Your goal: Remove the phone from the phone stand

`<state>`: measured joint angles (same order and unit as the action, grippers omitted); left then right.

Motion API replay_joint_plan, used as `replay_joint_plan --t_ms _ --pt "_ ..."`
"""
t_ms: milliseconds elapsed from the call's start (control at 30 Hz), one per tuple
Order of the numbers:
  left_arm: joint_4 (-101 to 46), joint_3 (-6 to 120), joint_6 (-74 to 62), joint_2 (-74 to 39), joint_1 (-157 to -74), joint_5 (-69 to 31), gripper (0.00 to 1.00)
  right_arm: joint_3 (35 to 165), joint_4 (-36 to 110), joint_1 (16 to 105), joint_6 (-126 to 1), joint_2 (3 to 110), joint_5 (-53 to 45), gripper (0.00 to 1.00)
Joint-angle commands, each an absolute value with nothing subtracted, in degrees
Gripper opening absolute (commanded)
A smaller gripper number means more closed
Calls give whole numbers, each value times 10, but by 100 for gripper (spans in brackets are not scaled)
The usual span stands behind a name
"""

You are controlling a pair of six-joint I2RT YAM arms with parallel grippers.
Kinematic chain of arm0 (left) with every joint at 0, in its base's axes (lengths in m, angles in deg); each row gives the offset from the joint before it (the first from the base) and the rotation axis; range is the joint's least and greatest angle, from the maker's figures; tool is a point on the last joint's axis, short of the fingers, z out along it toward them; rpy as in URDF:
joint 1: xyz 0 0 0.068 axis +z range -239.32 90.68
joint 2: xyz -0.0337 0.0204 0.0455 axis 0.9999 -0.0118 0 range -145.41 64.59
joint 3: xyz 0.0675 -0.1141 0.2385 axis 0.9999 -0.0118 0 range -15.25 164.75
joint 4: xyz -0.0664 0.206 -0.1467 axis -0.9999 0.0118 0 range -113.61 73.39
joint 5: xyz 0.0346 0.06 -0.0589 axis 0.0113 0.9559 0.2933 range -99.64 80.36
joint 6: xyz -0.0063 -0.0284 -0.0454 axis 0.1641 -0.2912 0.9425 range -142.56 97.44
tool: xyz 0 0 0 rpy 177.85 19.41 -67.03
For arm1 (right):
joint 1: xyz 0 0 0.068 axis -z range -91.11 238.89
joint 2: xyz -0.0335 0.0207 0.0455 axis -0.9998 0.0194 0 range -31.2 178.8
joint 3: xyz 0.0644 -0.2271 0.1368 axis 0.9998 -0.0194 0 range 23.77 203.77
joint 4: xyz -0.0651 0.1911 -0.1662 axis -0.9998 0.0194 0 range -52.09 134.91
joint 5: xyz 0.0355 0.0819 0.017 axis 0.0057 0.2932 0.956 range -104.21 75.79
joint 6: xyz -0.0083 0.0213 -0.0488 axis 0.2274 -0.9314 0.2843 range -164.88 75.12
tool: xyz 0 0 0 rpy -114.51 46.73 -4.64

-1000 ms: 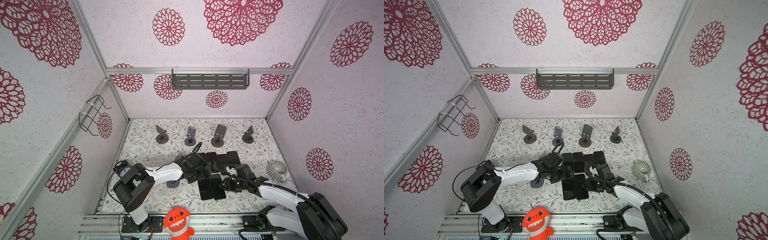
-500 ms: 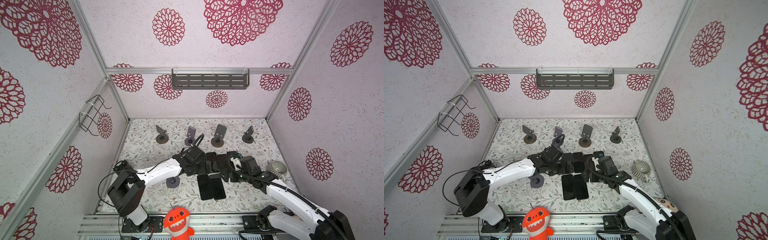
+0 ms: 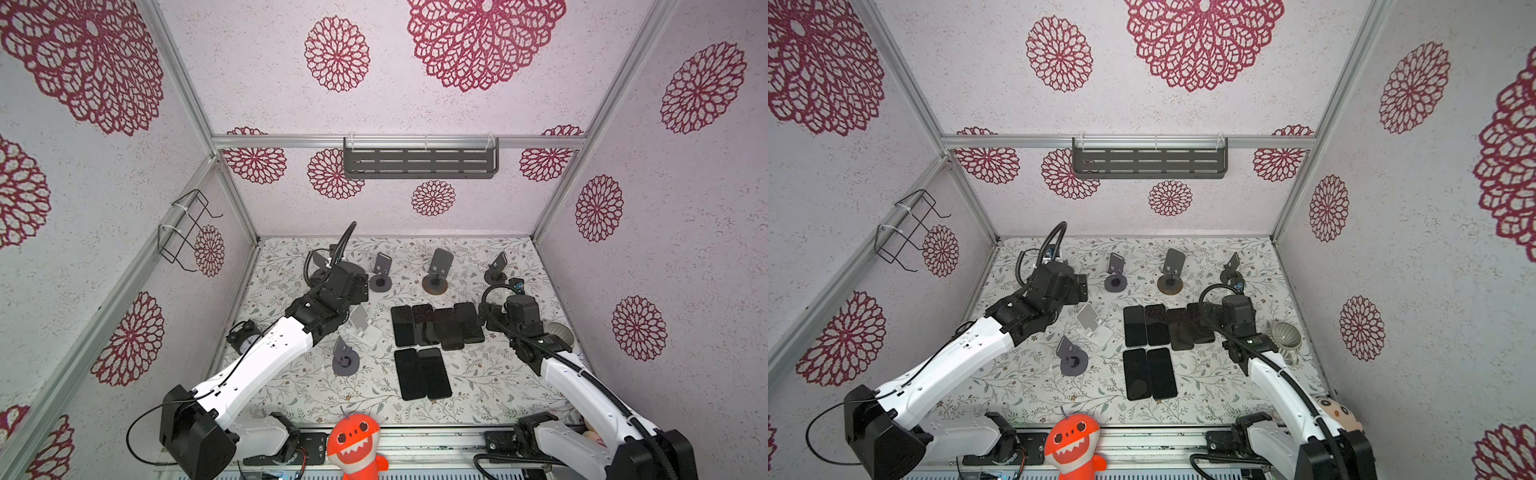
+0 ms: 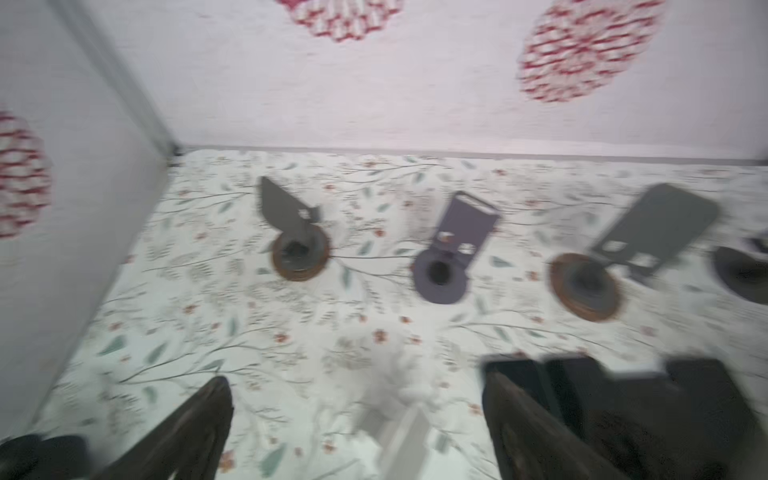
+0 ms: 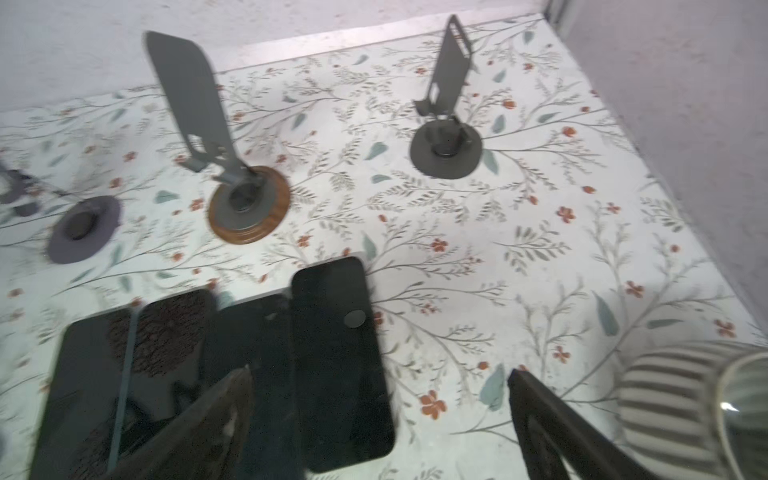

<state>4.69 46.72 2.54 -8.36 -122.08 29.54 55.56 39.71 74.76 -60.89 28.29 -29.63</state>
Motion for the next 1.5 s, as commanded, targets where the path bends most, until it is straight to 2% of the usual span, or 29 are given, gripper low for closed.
replay_joint_plan --t_ms 0,133,267,467,667,933,1067,1333,1400,1467 --pt "-19 406 -26 -53 -1159 421 98 513 240 758 -553 311 -369 99" --pt "-129 307 -60 -17 -1076 422 97 496 177 766 -511 359 -400 99" --pt "-239 231 -99 -15 -1025 425 97 452 37 777 -477 403 -408 99" --pt "-381 164 -104 -61 -952 350 97 427 -115 787 -447 475 -417 99" --pt "-540 122 -125 -131 -917 291 97 404 -270 805 -424 547 -411 99" --pt "-590 124 -133 -165 -899 233 97 375 -309 831 -450 541 -372 99" --pt "-585 135 -143 -175 -887 197 97 363 -376 837 -446 583 -365 99" --pt "-592 130 -143 -173 -868 148 97 372 -343 842 -462 575 -376 99" --pt "-681 106 -149 -205 -855 123 97 373 -335 842 -466 572 -376 99" --pt "-698 112 -148 -231 -850 116 98 372 -335 842 -465 571 -377 99"
